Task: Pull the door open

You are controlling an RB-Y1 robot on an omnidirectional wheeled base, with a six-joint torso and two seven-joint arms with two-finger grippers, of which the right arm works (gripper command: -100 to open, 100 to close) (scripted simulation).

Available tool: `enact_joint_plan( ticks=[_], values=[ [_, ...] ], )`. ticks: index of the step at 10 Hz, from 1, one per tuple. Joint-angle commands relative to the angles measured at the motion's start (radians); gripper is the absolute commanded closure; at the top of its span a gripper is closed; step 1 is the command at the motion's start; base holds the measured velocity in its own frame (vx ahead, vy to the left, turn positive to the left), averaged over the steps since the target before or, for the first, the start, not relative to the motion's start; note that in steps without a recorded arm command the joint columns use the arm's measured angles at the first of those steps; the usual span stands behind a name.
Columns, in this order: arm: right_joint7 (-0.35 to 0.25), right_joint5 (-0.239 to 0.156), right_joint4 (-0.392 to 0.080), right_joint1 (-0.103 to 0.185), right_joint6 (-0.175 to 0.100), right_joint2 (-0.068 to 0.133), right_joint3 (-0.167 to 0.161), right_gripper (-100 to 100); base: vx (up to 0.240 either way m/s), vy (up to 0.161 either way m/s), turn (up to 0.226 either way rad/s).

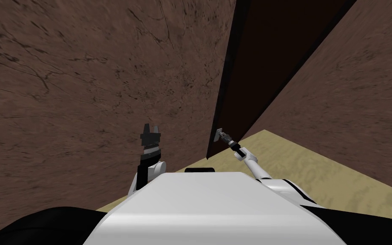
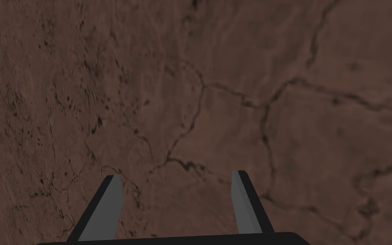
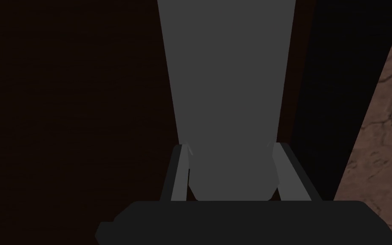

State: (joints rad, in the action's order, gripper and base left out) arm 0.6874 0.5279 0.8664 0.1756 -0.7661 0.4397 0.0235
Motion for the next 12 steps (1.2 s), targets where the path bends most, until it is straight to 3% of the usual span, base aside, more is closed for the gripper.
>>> enact_joint_plan(
  ticks=[1,2,12],
  values=[
    [0.0,-0.001,0.001,0.0,-0.001,0.0,0.001,100,0.0,0.0,0.0],
    [0.0,-0.001,0.001,0.0,-0.001,0.0,0.001,100,0.0,0.0,0.0],
    [-0.24,-0.102,0.007,0.026,0.023,-0.008,-0.075,100,-0.032,-0.031,-0.001]
  ],
)
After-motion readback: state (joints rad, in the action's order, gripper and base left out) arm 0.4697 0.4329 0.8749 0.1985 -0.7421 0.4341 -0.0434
